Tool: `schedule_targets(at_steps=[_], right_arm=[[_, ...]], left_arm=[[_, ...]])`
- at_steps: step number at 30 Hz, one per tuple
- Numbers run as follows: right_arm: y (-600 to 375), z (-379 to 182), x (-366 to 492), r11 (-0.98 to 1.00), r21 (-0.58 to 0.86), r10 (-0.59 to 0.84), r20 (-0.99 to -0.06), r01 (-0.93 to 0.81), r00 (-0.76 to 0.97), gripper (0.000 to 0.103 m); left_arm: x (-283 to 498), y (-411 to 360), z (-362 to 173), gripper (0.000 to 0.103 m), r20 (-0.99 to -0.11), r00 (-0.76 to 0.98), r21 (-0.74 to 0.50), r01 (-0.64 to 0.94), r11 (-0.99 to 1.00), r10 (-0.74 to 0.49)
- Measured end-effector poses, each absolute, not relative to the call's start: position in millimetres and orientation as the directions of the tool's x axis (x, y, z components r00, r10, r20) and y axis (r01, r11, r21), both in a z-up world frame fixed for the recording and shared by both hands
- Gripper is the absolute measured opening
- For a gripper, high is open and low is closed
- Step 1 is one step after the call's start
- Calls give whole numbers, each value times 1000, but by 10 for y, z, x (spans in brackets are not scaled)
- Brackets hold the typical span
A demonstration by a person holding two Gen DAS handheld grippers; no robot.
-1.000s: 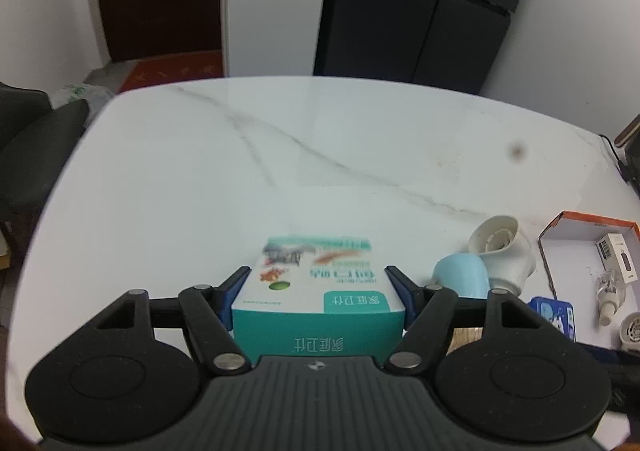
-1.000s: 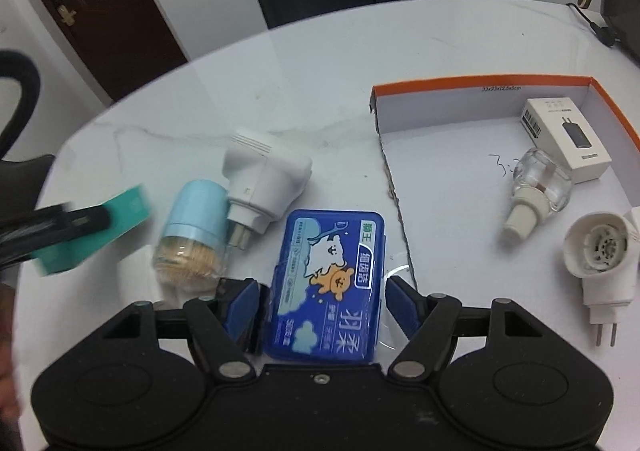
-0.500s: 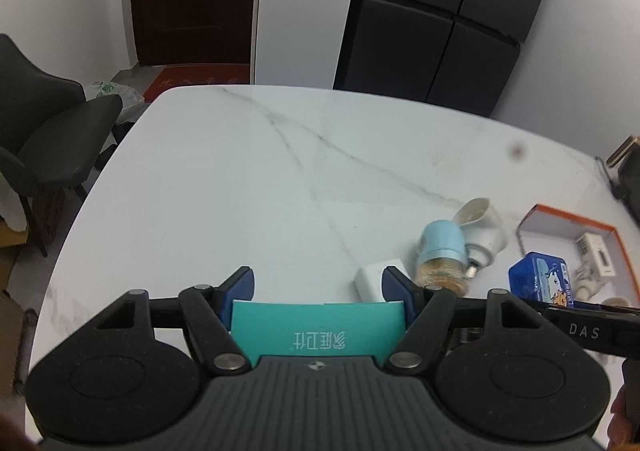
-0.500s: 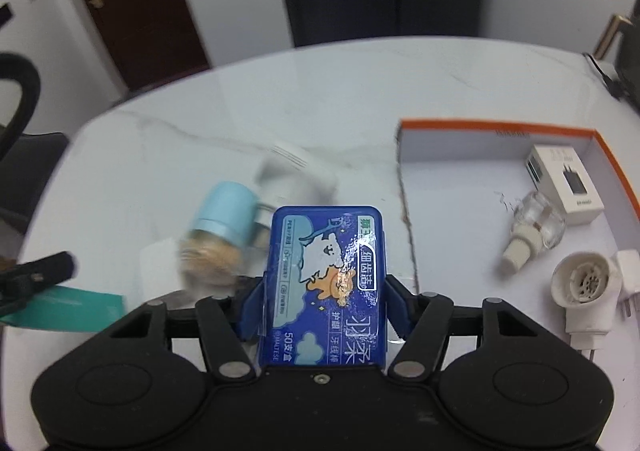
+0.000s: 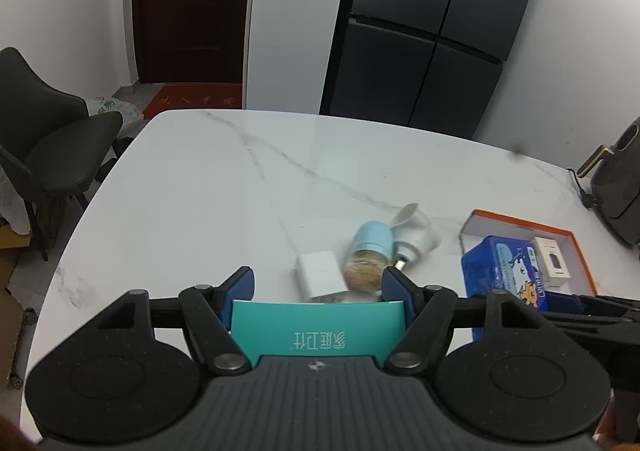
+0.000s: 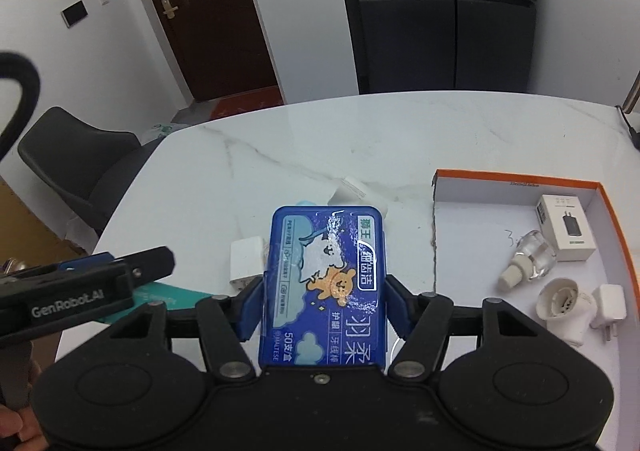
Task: Organize rigid objects
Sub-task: 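Lift and carry the teal box and blue tin toward the tray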
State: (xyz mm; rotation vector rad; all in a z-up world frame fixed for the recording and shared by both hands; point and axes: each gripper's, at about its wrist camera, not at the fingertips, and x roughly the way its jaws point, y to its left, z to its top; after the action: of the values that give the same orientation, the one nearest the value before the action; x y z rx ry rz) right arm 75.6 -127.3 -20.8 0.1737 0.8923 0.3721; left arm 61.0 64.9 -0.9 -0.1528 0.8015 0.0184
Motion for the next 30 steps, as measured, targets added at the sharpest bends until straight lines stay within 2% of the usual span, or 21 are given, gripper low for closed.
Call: schedule_targets(at_steps=[30], right_arm=[[-2179, -145, 486, 925, 307, 378, -702, -223, 604, 74]], left_arm=[[346, -212, 55, 72, -720, 692, -103, -28, 994, -55]])
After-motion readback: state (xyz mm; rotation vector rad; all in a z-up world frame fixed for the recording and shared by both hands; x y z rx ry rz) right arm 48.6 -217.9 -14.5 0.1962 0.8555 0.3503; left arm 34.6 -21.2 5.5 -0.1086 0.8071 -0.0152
